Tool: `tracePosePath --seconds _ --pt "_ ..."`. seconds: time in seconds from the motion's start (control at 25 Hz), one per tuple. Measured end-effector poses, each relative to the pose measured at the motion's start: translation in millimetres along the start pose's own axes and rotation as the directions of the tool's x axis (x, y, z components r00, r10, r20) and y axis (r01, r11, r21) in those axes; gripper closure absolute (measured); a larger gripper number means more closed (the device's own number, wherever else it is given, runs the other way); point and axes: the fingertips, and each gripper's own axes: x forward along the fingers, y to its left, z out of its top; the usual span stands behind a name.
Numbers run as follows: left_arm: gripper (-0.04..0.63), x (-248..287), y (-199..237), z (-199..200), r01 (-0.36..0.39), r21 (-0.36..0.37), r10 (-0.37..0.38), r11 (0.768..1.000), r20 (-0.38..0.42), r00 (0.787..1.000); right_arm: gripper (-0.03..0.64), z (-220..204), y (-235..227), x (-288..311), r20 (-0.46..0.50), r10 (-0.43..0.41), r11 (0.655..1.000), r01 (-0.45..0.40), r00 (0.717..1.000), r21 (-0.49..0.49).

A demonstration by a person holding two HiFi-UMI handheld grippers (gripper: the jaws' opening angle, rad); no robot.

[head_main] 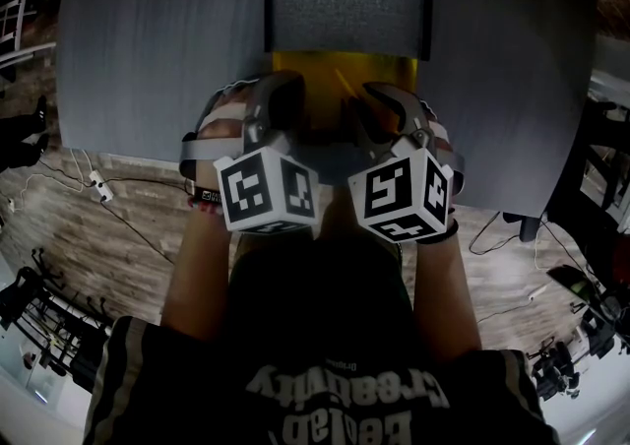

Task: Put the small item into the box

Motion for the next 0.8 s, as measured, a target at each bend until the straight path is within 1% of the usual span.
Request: tracePosePath --seconds 0.2,0.44,0.8 --pt "0.594 -0.2 0.5 0.4 -0.003 -0.001 0.003 1.000 -0.001 1.000 0.521 -1.0 0.7 0.0 0.002 0.000 1.000 0.000 1.000 0.007" --pt "0.594 -0.3 1.8 1.7 0.000 0.003 0.000 1.000 0.003 1.000 0.488 -0.2 2.3 -0.4 -0.001 0.022 0.999 -0.022 1.000 0.023" --pt "0.594 0.0 2.8 -0.4 0.001 0.002 -0.001 1.000 0.002 1.000 0.485 -1.7 3.7 1.5 -0.007 0.025 0.999 -0.025 1.000 0.031"
